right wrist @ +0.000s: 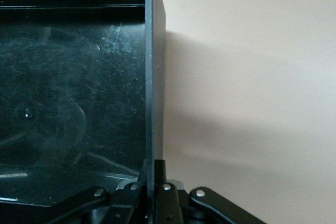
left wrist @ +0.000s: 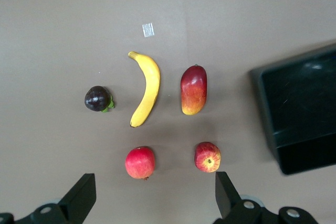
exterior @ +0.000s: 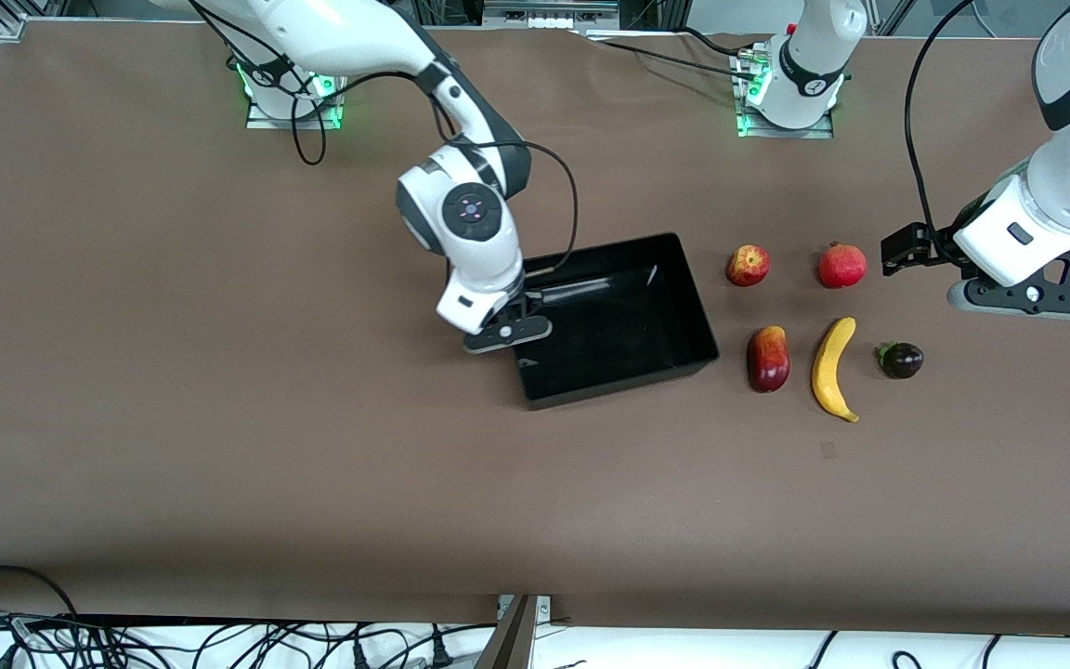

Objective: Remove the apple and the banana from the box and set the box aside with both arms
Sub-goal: 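Grip the box rim and slide the box away from the fruits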

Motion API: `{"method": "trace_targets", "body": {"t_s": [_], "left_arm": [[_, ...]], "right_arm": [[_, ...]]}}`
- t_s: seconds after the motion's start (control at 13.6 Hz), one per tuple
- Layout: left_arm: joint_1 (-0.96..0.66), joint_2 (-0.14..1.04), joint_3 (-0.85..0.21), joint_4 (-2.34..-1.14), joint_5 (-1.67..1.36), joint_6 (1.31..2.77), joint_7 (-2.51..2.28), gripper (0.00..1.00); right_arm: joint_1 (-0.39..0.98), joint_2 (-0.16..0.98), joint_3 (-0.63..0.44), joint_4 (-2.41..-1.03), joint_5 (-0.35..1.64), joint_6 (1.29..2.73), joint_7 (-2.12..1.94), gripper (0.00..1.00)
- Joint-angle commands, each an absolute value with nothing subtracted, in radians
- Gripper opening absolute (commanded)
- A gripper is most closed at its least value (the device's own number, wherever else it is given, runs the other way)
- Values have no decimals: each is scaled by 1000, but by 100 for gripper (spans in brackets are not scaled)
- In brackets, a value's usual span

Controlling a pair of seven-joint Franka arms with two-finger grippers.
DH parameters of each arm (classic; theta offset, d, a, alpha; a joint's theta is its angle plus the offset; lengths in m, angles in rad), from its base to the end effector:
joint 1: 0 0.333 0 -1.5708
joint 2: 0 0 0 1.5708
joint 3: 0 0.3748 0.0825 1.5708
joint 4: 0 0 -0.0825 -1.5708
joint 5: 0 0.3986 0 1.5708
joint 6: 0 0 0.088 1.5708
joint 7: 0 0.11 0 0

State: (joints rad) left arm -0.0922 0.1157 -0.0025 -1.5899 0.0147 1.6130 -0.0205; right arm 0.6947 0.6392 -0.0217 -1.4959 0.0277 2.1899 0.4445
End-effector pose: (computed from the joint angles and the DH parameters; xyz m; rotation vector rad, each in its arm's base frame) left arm 0.6062 -0.0559 0.6063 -3.1164 0.1177 0.1430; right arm 0.5952 0.4800 0.3362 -3.0848 -0.3371 -0.0640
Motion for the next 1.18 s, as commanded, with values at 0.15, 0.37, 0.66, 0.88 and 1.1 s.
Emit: {"method": "trace_targets", "body": {"t_s": [0.15, 0.37, 0.66, 0.88, 1.1], "left_arm": [[-94, 120, -5, -1549, -2, 1565, -17, 100], [-94, 120, -5, -1546, -3, 1548, -14, 100], [-95, 121, -5, -1543, -3, 1549, -14, 100], [-97, 123, -5, -1543, -2, 1549, -14, 100], [-98, 121, -5, -1543, -2, 1549, -14, 100]], "right_arm": [[484, 422, -3, -1508, 92, 1930, 172, 0], [303, 323, -2, -1584, 94, 1856, -19, 0], [144, 198, -11, -1834, 98, 1960, -161, 0], [126, 163, -83, -2050, 97, 2182, -253, 0], [104, 211, -126, -2163, 97, 2389, -307, 0]]}}
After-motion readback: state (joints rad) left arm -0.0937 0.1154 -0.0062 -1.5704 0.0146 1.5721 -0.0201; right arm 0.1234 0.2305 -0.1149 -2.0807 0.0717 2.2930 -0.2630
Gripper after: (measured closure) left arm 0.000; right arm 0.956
